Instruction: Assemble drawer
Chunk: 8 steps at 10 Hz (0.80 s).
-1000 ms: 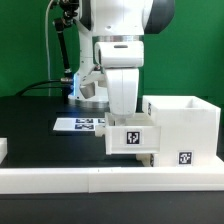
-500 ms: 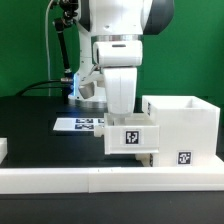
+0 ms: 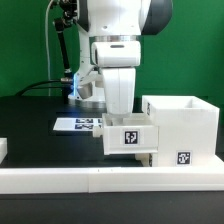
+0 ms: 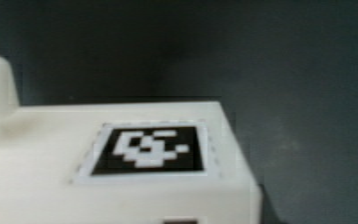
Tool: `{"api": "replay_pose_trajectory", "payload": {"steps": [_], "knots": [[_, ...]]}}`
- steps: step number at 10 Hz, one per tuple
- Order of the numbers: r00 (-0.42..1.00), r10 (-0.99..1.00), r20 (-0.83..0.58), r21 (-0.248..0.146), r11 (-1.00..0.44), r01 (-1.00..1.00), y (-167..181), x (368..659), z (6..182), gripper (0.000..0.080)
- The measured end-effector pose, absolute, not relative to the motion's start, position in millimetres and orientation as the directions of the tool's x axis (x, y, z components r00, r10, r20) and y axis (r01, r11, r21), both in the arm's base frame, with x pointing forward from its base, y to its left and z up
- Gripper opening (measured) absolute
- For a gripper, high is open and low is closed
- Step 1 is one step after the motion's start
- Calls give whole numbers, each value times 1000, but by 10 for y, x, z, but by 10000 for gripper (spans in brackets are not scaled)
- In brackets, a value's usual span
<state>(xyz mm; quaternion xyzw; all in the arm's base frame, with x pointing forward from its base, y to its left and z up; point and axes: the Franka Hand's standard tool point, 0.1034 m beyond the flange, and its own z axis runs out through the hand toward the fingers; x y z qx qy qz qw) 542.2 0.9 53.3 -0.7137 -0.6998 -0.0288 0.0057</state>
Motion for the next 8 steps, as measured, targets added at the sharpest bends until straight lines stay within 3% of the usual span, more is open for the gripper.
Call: {"api": "replay_pose_trajectory", "payload": {"steps": [5,7,8], "knots": [[32,998,50,32,-33,999,-48,5420,531,41],[33,998,45,0,-33,999,-61,5400,533,41],[23,999,45,4,-23,1000,-56,5400,531,41]]}}
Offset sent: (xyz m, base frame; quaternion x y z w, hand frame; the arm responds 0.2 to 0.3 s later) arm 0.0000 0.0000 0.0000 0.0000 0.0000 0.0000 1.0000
